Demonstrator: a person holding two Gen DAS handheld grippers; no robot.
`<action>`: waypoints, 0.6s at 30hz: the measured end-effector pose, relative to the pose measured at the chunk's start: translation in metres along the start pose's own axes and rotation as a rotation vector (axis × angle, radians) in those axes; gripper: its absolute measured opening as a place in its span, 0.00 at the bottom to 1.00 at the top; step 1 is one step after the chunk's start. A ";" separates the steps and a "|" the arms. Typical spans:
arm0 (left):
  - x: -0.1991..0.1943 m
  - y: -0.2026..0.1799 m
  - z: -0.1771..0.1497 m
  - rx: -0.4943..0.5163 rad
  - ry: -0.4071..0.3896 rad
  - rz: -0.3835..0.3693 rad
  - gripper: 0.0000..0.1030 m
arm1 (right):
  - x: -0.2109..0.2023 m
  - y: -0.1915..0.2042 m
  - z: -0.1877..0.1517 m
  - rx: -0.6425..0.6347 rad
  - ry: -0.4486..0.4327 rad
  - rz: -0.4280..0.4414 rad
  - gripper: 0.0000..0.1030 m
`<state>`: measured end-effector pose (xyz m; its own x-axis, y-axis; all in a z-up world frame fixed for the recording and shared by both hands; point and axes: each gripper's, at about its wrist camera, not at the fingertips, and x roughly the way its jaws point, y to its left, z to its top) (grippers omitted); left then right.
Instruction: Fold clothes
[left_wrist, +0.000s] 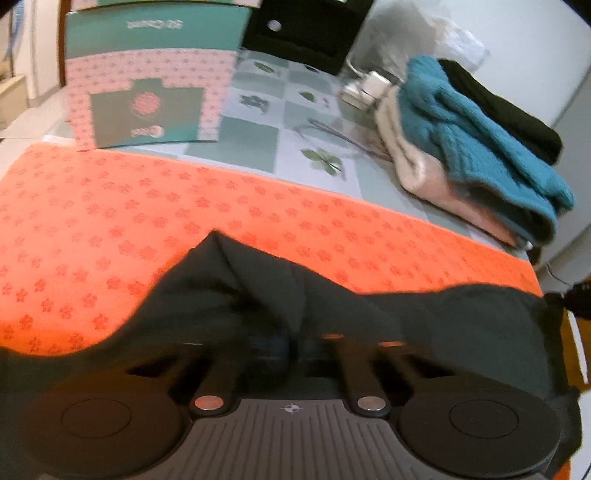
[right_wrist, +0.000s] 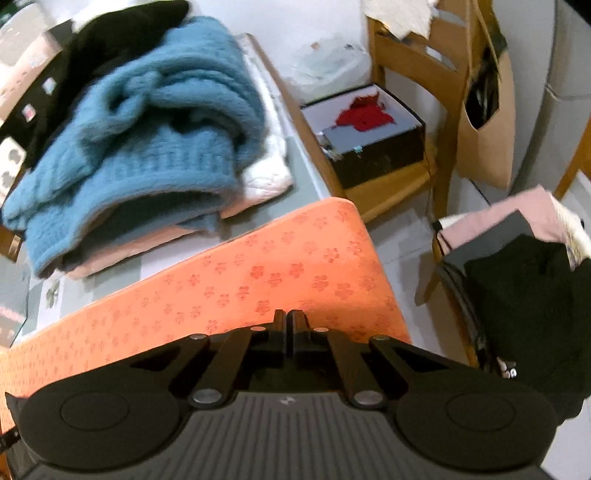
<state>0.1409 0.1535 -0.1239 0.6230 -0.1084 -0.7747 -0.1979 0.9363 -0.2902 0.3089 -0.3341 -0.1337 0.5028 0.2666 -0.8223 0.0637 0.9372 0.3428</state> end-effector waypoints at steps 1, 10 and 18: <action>-0.006 -0.002 0.000 0.005 -0.013 -0.009 0.06 | -0.006 0.002 -0.001 -0.007 -0.011 0.006 0.03; -0.072 0.004 0.011 -0.087 0.016 -0.094 0.06 | -0.080 0.008 -0.013 -0.074 -0.123 0.052 0.03; -0.105 0.023 -0.020 -0.200 0.104 -0.135 0.06 | -0.133 -0.001 -0.057 -0.145 -0.156 0.026 0.03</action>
<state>0.0561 0.1803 -0.0603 0.5744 -0.2712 -0.7723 -0.2704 0.8276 -0.4918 0.1925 -0.3576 -0.0505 0.6310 0.2633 -0.7297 -0.0697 0.9561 0.2847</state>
